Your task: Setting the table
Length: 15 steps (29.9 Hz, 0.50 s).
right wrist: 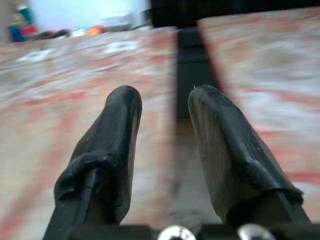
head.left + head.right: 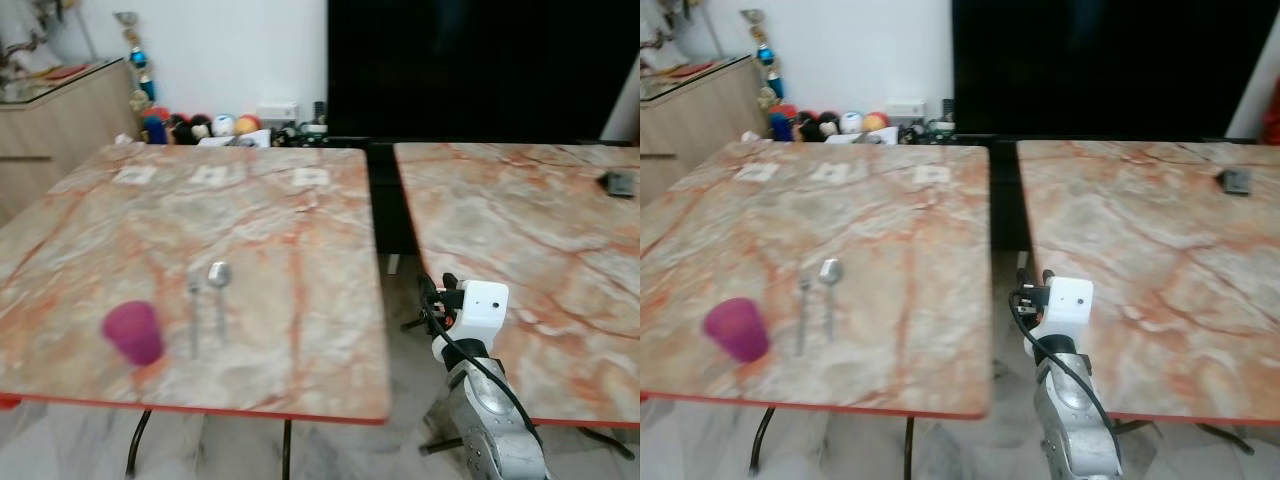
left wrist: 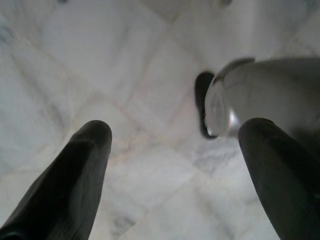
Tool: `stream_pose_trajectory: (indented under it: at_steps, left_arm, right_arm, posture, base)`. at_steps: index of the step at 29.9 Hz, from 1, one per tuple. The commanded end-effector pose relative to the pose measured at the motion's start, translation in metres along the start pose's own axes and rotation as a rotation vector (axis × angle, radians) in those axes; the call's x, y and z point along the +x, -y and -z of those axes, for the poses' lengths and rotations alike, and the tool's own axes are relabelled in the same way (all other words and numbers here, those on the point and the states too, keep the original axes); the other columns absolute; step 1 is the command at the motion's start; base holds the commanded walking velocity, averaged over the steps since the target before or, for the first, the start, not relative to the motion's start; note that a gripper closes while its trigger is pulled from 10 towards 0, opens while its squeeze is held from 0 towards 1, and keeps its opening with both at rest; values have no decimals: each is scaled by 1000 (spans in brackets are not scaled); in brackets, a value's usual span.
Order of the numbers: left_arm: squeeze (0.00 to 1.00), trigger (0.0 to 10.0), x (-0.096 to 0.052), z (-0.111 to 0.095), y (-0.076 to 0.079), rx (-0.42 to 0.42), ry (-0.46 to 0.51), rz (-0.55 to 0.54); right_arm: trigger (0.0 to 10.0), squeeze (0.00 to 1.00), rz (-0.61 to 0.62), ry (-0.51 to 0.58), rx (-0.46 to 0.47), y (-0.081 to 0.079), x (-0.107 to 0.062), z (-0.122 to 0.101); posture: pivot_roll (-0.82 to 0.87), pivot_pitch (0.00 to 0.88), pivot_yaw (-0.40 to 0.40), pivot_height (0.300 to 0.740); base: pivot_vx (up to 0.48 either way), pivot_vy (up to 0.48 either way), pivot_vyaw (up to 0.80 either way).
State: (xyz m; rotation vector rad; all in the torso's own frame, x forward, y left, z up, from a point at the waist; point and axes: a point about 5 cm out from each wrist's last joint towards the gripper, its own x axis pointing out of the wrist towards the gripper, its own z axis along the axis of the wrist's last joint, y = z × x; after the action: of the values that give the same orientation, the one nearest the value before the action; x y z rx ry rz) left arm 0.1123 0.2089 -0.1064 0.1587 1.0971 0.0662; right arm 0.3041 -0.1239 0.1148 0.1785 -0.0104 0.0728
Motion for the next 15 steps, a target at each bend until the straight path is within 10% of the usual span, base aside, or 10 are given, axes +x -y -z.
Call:
stream_pose_trajectory:
  at_steps: [1,15]
  left_arm:
    - [0,10000,0,3,14,-23,-14,41]
    - [0,10000,0,2,15,-34,-15,41]
  right_arm:
    - [10000,0,3,5,-30,5,1,-3]
    - [10000,0,-6,0,-39,4,3,-3]
  posture:
    - [6,0,-25,740]
    - [8,0,-34,740]
  base:
    - [0,398,0]
    - [0,400,0]
